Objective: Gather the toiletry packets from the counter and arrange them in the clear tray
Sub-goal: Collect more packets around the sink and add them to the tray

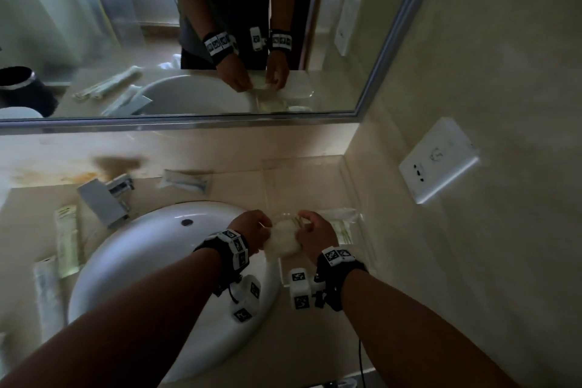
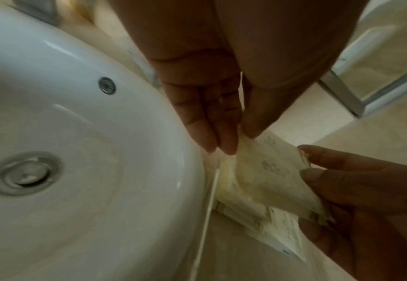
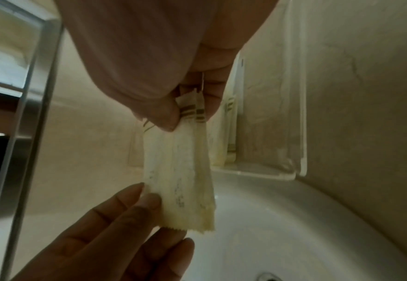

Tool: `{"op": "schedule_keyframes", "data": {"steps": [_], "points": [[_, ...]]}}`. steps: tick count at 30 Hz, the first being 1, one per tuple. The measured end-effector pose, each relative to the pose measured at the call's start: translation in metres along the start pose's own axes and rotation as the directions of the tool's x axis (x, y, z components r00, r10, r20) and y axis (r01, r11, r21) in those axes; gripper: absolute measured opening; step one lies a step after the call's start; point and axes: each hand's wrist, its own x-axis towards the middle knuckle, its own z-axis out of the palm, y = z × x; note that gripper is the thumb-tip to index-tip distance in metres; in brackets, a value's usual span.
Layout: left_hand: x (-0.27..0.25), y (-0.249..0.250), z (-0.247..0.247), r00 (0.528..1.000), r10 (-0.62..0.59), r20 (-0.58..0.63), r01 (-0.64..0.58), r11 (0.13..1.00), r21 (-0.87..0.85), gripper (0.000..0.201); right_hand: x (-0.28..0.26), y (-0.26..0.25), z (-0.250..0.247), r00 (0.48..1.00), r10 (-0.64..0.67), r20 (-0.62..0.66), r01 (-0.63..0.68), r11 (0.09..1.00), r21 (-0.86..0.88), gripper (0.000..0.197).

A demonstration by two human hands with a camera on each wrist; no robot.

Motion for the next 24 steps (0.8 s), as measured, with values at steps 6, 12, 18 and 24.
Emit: {"op": "schedule_keyframes", "data": {"steps": [6,12,18,24], "points": [[0.026,0.038,0.042,0.996,0.063,0.064,-0.067,0.996,0.059,0.012,0.009,0.042,-0.037,0.99,0.066,-0.127,-0.065,0.998,0.011,0.048],[0.056,0.067,0.061,0.986,0.11,0.125,-0.13,0.977,0.167,0.026,0.029,0.064,-0.058,0.964,0.098,-0.246,-0.099,0.995,0.009,0.039],[0.074,0.076,0.081,0.986,0.058,0.159,-0.095,0.968,0.233,0.038,0.055,0.082,-0.069,0.935,0.176,-0.307,-0.176,0.984,0.028,0.036],[0.084,0.069,0.086,0.967,-0.009,0.253,-0.072,0.949,0.308,0.048,0.075,0.091,-0.06,0.93,0.253,-0.268,-0.268,0.963,-0.021,0.044]]}}
